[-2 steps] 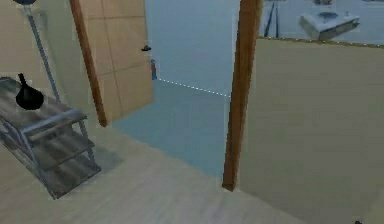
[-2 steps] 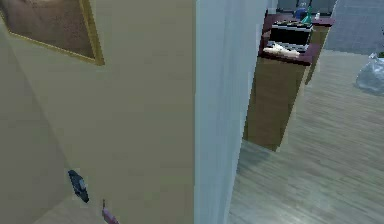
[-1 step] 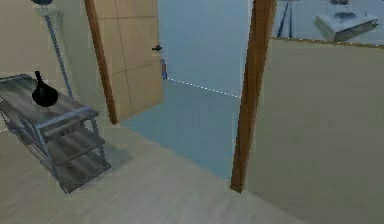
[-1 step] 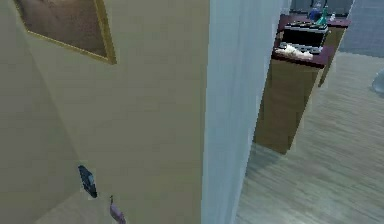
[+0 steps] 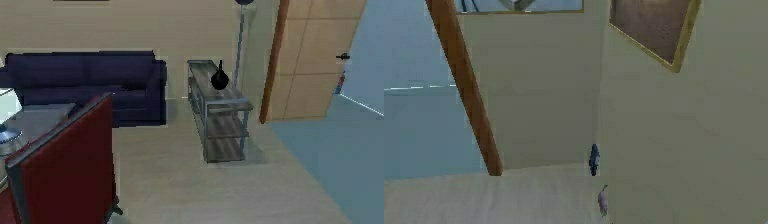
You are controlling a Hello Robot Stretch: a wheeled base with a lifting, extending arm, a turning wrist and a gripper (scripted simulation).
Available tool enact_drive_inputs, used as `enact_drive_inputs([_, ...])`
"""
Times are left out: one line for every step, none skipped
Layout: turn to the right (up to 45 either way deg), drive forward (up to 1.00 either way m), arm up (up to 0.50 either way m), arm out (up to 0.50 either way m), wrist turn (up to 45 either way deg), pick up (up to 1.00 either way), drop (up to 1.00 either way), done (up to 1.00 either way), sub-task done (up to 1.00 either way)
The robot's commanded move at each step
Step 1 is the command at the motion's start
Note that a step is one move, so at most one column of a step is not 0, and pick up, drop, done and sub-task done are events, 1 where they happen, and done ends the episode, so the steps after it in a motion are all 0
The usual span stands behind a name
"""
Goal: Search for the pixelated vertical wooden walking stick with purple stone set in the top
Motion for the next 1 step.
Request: enact_drive_inputs([-45.0, 0.00, 0.00, 0.00, 0.0, 0.00, 0.00, 0.00, 0.00])
